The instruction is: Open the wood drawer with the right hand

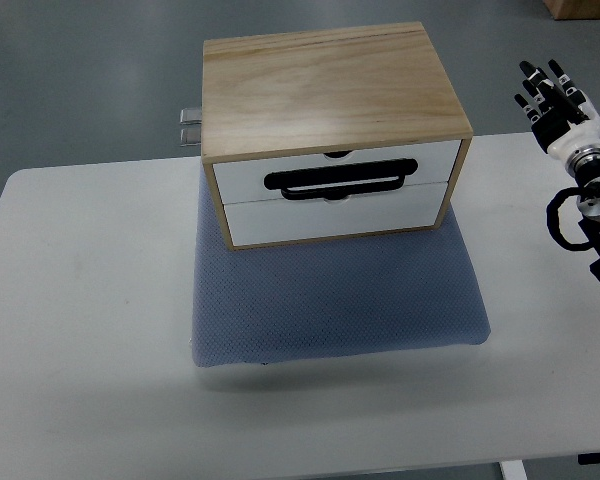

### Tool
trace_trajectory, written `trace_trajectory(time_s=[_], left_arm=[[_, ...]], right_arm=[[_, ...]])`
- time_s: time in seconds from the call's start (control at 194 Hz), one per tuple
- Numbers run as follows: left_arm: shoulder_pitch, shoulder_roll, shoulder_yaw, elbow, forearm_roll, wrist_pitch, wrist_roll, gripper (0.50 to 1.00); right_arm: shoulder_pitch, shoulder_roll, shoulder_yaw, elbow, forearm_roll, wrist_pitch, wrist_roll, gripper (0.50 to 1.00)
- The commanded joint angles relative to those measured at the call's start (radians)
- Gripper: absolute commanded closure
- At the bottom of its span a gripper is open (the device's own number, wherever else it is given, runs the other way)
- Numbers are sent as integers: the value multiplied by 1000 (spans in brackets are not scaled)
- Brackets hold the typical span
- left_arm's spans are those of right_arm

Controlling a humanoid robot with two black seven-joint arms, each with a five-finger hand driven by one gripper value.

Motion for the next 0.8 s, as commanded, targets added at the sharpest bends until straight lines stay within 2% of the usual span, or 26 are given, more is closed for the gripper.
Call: trace_trajectory(time_s=[0.0,0.144,0.319,0.376,0.381,0.453,0.633,0.793], left_arm=[[1,0,0,0,0,0,0,500],[1,0,0,0,0,0,0,500],[1,0,0,0,0,0,0,500],[1,0,0,0,0,0,0,500],[1,0,0,0,0,0,0,500],[1,0,0,0,0,0,0,500],[1,0,0,0,0,0,0,500],[1,0,0,0,0,0,0,500]], right_arm=[[36,-25,-73,2,5,-4,0,556],[99,-137,-267,8,15,-29,3,556],[206,-289,-448,15,18,-17,-5,556],[206,-289,-449,15,18,-16,-5,556],[261,-336,-531,17,17,-10,-8,556],[329,-390,-657,43,15,-4,-9,558],[570,-560,-1005,244,-2,14,-17,560],[786,-635,-1235,403,-129,40,-17,560]])
